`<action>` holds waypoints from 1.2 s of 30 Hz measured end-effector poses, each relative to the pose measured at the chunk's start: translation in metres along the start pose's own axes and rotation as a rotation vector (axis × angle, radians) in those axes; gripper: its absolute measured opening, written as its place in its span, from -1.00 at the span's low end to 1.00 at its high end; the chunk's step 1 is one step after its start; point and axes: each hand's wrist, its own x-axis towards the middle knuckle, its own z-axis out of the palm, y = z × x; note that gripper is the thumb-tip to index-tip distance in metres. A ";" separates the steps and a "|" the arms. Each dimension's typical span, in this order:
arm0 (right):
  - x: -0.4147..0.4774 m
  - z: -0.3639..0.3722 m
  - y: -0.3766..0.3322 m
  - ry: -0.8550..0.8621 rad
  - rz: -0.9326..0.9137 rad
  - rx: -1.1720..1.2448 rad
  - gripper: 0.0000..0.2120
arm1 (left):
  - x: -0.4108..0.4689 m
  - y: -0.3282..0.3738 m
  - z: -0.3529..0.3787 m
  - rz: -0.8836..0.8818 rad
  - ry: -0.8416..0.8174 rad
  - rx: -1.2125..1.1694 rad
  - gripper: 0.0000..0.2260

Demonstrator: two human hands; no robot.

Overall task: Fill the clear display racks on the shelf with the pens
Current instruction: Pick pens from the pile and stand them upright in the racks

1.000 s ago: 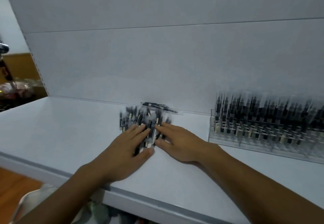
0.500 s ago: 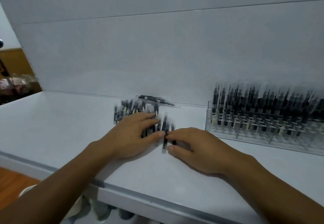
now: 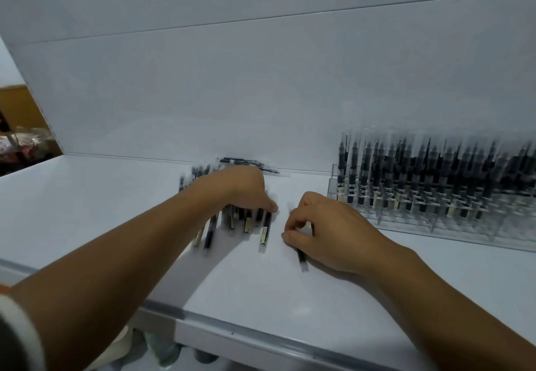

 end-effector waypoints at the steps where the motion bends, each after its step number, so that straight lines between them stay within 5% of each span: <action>1: -0.001 -0.001 0.000 0.001 0.009 -0.019 -0.84 | 0.002 0.003 -0.001 -0.012 -0.018 -0.005 -0.60; 19: -0.003 -0.016 0.016 -0.166 0.069 -0.012 -0.84 | -0.023 0.023 0.003 -0.027 -0.178 0.052 -0.50; 27: -0.007 -0.021 0.013 -0.186 0.095 -0.002 -0.87 | -0.021 0.025 0.001 -0.031 -0.271 -0.133 -0.59; 36: -0.052 -0.049 0.025 -0.088 0.182 0.106 -0.87 | -0.039 0.014 0.009 0.154 -0.035 -0.588 -0.73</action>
